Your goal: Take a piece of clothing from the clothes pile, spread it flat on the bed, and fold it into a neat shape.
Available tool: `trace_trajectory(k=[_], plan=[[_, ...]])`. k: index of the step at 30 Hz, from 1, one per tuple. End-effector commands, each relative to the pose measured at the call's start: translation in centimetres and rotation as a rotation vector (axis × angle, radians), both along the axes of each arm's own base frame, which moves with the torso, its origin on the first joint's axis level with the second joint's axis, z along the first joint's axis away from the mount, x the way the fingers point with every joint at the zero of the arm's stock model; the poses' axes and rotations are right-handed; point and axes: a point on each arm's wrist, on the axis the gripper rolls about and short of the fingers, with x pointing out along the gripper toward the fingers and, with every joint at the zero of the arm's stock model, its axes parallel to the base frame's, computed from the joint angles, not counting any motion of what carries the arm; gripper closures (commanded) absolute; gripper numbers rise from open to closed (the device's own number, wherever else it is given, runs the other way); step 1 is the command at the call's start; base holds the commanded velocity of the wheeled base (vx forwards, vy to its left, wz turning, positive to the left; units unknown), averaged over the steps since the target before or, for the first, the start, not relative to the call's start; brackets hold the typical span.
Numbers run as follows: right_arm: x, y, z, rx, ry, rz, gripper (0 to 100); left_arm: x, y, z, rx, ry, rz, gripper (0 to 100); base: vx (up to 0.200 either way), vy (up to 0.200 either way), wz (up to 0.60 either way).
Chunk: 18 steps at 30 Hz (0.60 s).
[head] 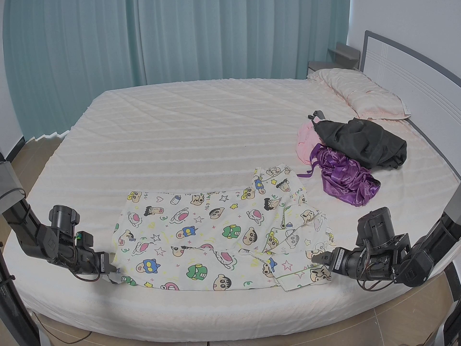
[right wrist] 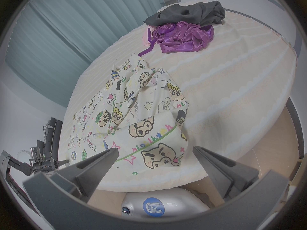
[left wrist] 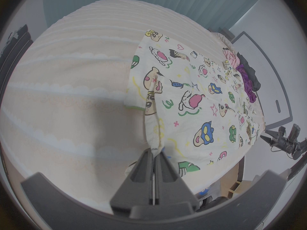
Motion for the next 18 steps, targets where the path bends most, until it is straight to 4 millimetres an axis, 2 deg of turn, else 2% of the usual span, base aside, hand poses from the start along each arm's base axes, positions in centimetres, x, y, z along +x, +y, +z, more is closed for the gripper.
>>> trace_trajectory(k=[1, 7, 15, 16, 18], plan=[[0.0, 0.0, -0.1, -0.001, 0.002, 0.001, 0, -0.5, 0.3, 0.2, 0.004, 0.006, 0.008, 100, 0.0, 0.0, 0.0], [0.0, 0.0, -0.1, -0.002, 0.003, 0.0, 0, -1.9, 0.3, 1.2, 0.013, 0.018, -0.006, 100, 0.0, 0.0, 0.0], [0.1, 0.0, -0.5, -0.01, 0.015, 0.001, 0, -2.6, 0.1, 1.2, 0.016, 0.028, -0.017, 100, 0.0, 0.0, 0.0], [0.1, 0.0, -0.5, -0.01, 0.017, 0.001, 0, -2.6, 0.2, 1.1, 0.016, 0.03, -0.017, 0, 0.0, 0.0, 0.0], [0.1, 0.1, -0.5, -0.01, 0.017, 0.001, 0, -2.7, 0.1, 1.0, 0.015, 0.036, -0.017, 0, 0.0, 0.0, 0.0]])
